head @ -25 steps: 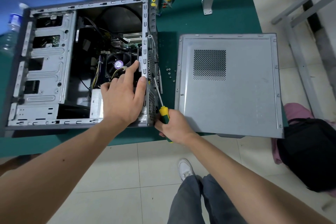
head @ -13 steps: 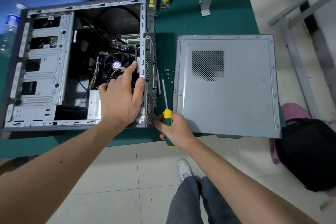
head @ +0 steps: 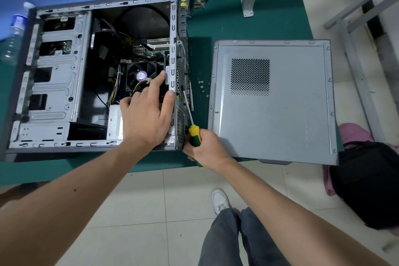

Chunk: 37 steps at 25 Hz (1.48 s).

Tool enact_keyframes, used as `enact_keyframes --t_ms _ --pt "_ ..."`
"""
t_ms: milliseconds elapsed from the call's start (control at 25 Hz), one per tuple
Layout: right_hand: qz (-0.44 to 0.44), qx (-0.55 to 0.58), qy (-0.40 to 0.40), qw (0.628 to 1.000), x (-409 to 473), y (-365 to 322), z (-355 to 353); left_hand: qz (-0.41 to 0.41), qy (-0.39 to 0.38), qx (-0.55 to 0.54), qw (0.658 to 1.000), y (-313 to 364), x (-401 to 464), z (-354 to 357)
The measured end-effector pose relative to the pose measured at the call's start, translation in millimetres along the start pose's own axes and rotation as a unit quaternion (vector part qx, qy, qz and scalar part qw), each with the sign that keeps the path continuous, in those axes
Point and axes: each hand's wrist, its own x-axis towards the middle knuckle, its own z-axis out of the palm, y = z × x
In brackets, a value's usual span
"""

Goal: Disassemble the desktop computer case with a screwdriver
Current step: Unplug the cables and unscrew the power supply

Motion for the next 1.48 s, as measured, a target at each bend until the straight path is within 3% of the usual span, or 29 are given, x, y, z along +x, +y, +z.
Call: enact_keyframes --t_ms 960,1480 --pt "-0.022 0.002 0.076 0.997 -1 7 7 -0.002 -0.006 0.003 1.0 1 -1 -1" --pt "0.014 0.03 0.015 0.999 12 2 1 0.0 -0.002 0.004 1.0 1 0 -1"
